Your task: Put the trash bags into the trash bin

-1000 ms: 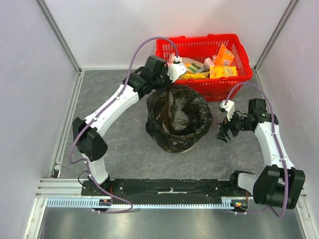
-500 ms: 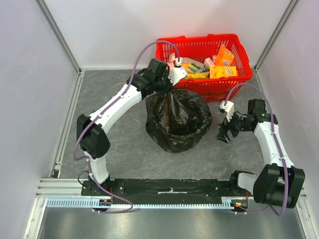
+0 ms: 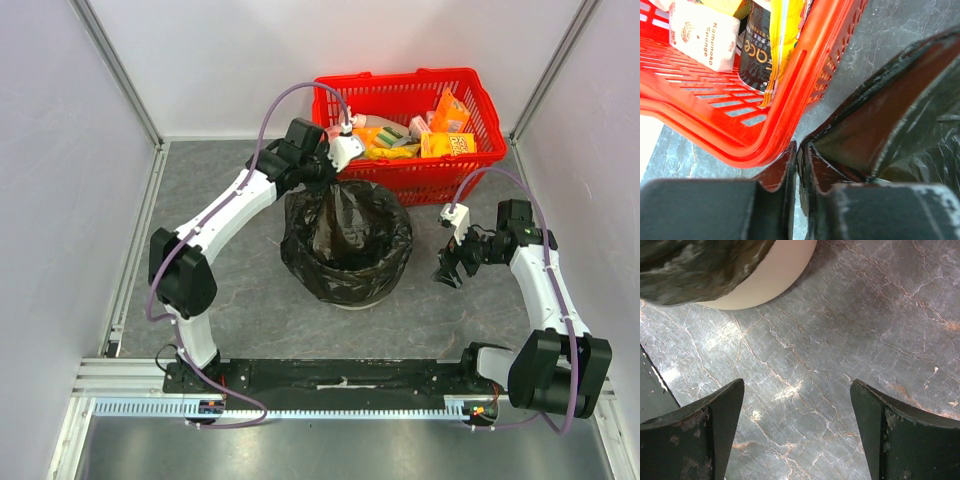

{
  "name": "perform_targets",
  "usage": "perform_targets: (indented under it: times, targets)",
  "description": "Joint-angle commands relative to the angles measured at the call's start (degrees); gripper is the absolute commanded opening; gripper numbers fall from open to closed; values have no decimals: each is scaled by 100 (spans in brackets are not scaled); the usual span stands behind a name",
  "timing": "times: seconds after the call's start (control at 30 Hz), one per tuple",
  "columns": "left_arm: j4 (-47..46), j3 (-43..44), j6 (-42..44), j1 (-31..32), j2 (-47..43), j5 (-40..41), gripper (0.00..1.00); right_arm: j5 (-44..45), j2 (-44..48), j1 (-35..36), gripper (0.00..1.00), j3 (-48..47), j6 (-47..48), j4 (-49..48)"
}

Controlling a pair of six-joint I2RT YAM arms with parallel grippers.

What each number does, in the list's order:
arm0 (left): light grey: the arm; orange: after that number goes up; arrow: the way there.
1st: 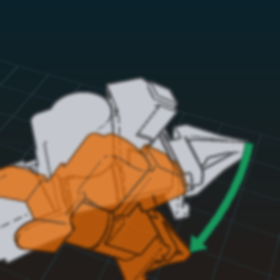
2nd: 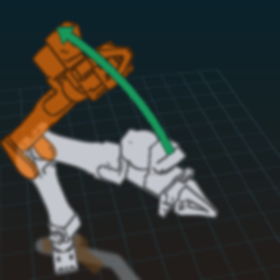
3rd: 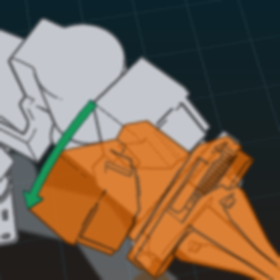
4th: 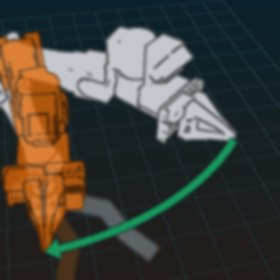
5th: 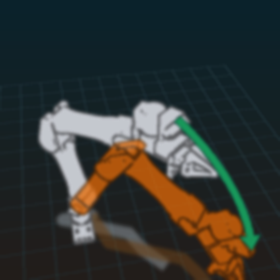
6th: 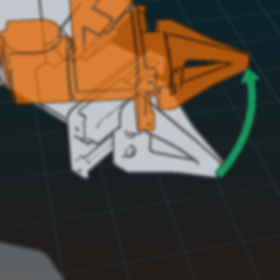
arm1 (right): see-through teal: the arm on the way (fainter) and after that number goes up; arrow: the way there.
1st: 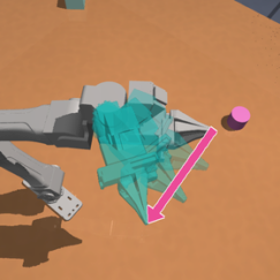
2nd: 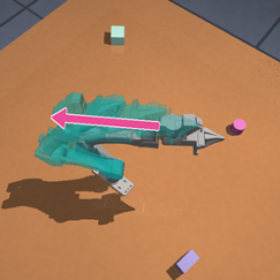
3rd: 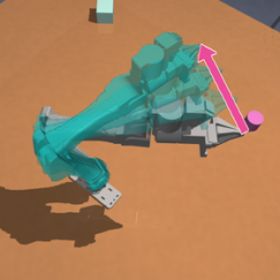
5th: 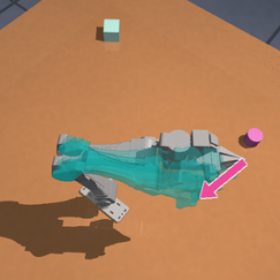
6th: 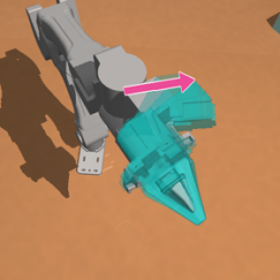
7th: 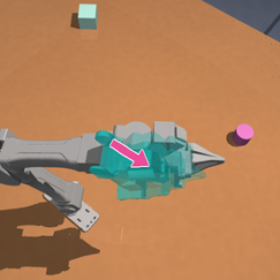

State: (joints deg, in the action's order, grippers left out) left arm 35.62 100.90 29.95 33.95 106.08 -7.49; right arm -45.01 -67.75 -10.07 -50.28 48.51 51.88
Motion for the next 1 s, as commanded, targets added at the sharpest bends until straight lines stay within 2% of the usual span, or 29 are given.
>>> perform_targets:
  times: [0.0,0.13,0.4,0.63,0.83,0.97]
  targets:
    - [112,-264,134,15,-105,-306,24,19,42,-48,94,18,62,24]
    - [112,-273,55,-3,-219,-455,43,19,16,-48,94,10,62,15]
    - [104,-106,-235,6,-527,-527,75,28,25,-48,95,27,80,24]
    - [-116,272,-438,6,-896,63,78,37,16,-48,95,27,80,24]
    - [138,351,-342,102,-1388,-1069,79,37,-2,-48,95,18,80,24]
    - [200,45,-315,374,-1634,-1264,79,37,-19,-48,95,18,88,24]
